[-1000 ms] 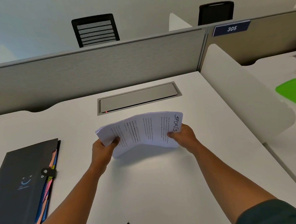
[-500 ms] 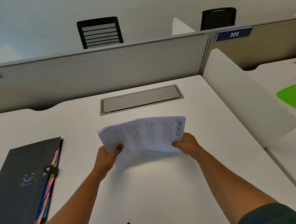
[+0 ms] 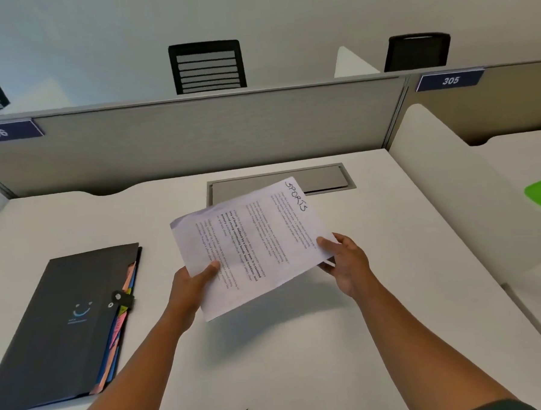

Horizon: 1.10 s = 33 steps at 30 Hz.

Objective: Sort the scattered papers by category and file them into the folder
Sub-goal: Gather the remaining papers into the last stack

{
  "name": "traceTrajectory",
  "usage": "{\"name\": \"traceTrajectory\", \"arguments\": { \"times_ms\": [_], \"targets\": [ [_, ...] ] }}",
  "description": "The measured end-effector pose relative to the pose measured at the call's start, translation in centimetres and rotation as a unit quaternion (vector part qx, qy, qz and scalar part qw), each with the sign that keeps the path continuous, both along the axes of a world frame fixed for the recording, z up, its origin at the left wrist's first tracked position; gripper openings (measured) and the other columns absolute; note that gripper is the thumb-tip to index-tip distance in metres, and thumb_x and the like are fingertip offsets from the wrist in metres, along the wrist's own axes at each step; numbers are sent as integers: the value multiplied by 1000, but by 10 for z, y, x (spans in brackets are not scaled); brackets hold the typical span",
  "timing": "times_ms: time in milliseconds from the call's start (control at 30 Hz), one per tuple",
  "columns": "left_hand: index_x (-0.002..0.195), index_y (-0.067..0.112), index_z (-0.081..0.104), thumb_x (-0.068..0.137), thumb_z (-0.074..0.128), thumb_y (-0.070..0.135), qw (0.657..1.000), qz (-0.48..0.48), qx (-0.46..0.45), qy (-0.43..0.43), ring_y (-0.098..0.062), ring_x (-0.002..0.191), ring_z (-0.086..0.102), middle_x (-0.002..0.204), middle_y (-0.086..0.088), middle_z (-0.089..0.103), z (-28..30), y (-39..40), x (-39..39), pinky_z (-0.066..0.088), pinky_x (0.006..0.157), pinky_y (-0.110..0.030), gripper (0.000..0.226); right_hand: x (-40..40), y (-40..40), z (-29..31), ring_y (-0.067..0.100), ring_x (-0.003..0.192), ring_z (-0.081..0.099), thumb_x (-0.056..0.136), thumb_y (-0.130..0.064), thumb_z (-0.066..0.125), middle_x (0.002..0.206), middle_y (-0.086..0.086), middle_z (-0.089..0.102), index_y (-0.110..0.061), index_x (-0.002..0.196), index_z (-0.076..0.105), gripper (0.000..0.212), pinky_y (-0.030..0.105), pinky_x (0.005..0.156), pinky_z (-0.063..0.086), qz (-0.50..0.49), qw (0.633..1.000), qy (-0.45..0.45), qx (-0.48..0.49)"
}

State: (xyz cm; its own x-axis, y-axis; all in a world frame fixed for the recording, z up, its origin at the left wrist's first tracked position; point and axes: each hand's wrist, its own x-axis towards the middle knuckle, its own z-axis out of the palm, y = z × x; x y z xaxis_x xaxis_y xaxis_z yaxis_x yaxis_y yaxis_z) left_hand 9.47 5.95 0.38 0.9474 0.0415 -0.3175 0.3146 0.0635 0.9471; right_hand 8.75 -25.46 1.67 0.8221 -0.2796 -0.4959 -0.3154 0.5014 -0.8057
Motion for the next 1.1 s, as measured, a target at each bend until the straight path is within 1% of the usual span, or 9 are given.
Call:
{"name": "traceTrajectory", "arguments": {
  "times_ms": [100,267,400,533,667,767,867,967,1100],
  "targets": [
    [116,20,67,89,72,22,999,20,-41,4,-25,97,74,110,0,76,4,9,-8,60,80,-41,27,-5,30,-2,26,90,71,82,-6,74,99,12,75,-12,91,58,19,38,72,59,-18,997,4,71],
    [117,24,65,91,71,21,994,62,-87,25,-23,98,74,110,3,76,7,21,-22,60,84,-42,27,-9,85,-1,27,98,70,88,-8,69,104,9,75,-12,110,64,23,35,68,59,25,997,10,67],
    [123,24,63,92,69,22,988,81,-126,39,-24,103,72,114,1,75,7,35,-35,56,92,-48,32,-11,132,0,26,97,71,91,-8,63,107,5,74,-17,113,64,24,35,66,59,70,997,3,29],
    [124,30,59,91,69,22,982,85,-159,55,-22,100,73,114,4,75,3,49,-49,61,80,-43,35,-15,170,-5,22,97,71,91,-7,61,106,-1,74,-23,112,63,26,35,68,59,91,995,8,-37],
    [122,29,60,91,69,19,978,84,-174,72,-20,101,73,114,2,75,-5,75,-53,60,82,-42,33,-14,194,-10,18,94,70,92,-9,59,103,-6,72,-30,103,62,24,32,66,60,94,989,13,-111],
    [118,25,64,93,68,24,973,126,-180,77,-17,98,74,109,2,76,-11,99,-50,62,75,-34,26,-10,203,-13,17,93,69,92,-11,55,103,-7,71,-31,98,62,21,36,73,60,100,980,17,-171],
    [102,22,68,95,64,31,969,215,-103,70,-14,84,73,94,1,77,-18,126,-41,60,66,-29,11,-4,210,-16,12,92,66,94,-12,52,101,-10,68,-32,94,60,21,29,70,55,99,971,13,-219],
    [92,19,67,97,58,38,963,266,42,21,-15,73,64,83,-2,72,-25,157,-32,52,64,-31,22,4,219,-18,10,90,65,95,-12,50,100,-12,66,-32,95,58,21,23,64,49,104,963,15,-246],
    [99,28,60,94,62,36,939,210,270,-33,-18,84,67,87,9,67,-31,200,-20,47,63,-26,10,17,233,-22,16,92,64,93,-11,48,102,-7,66,-27,106,57,23,28,69,50,114,953,28,-280]
  ]
}}
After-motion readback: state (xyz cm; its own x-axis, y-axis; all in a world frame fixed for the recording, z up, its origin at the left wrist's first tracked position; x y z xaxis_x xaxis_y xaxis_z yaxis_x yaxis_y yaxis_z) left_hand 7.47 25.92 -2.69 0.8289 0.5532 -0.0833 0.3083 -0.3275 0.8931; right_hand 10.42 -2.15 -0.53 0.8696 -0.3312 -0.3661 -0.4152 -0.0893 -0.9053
